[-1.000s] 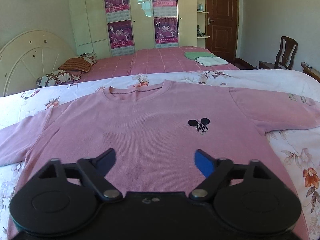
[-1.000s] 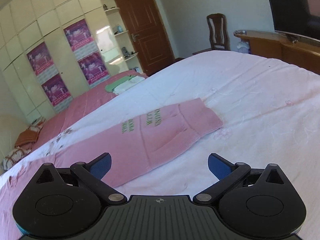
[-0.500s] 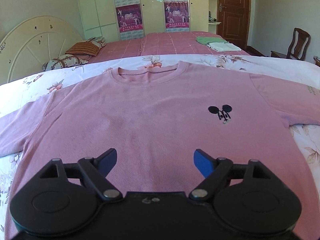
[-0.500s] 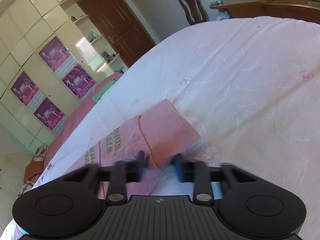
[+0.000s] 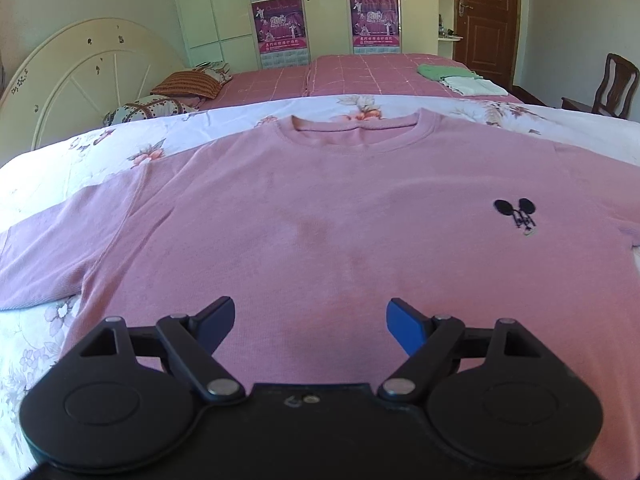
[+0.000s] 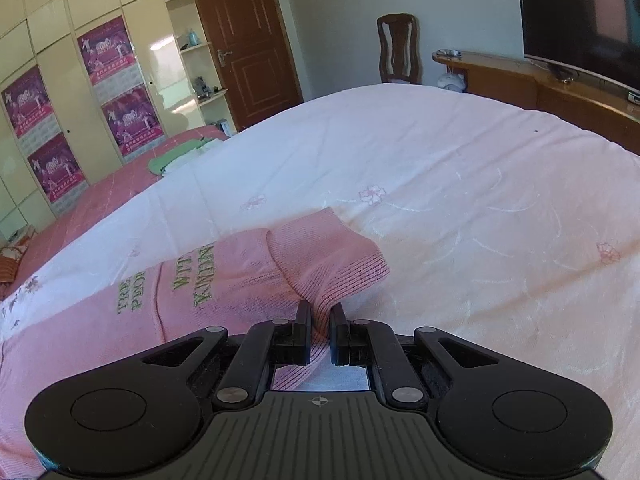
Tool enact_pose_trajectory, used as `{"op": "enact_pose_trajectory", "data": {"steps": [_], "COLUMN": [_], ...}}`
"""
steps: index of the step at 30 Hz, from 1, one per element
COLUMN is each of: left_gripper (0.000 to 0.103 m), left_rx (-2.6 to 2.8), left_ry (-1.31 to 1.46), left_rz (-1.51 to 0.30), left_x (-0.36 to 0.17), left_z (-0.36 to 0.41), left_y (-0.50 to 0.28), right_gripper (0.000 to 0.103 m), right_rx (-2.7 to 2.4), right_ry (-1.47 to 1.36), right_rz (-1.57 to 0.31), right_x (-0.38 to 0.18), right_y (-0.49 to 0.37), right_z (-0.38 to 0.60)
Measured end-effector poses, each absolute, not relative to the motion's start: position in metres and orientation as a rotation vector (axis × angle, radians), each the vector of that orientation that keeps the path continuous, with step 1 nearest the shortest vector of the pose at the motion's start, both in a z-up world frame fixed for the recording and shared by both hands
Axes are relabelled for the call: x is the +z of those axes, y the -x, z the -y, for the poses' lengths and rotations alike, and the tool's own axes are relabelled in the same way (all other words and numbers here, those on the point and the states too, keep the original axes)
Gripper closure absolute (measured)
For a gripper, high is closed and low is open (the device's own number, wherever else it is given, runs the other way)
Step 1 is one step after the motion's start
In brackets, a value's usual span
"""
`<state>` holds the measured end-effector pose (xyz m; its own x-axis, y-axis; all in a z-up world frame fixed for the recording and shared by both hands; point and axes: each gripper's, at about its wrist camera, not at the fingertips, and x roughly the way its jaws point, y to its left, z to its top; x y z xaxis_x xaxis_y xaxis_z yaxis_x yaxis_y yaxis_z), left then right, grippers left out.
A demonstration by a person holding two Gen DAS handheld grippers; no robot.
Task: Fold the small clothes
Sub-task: 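Grasp the pink sweatshirt's sleeve cuff with the right gripper, then fold the held sleeve across the sweatshirt body with the right gripper, release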
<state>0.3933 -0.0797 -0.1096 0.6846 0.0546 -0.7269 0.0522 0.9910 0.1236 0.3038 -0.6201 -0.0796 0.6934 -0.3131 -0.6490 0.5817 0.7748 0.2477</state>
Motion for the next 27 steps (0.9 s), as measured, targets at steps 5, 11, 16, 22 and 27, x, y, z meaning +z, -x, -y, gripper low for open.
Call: {"op": "enact_pose_trajectory", "data": {"steps": [5, 11, 16, 22, 27], "left_gripper": [0.021, 0.028, 0.036, 0.036, 0.036], "left_rx": [-0.014, -0.067, -0.069, -0.036, -0.022], "left_ry": [-0.159, -0.142, -0.098, -0.025, -0.013], "left_rz": [-0.807, -0.800, -0.811, -0.796, -0.792], "left_x": [-0.113, -0.109, -0.105, -0.093, -0.088], "left_z": [0.062, 0.029, -0.018, -0.071, -0.098], "left_y": [-0.397, -0.403, -0.408, -0.410, -0.408], "right_gripper": [0.095, 0.096, 0.096, 0.096, 0.096], "right_rx": [-0.477, -0.322, -0.140, 0.094, 0.255], "right_ry": [-0.395, -0.333, -0.263, -0.164, -0.078], "right_rz": [-0.589, -0.560, -0.553, -0.584, -0.618], "right_x": [-0.057, -0.032, -0.025, -0.041, -0.076], "right_y": [-0.315, -0.336, -0.376, -0.415, -0.438], "right_z": [0.588, 0.495, 0.388, 0.250, 0.156]}}
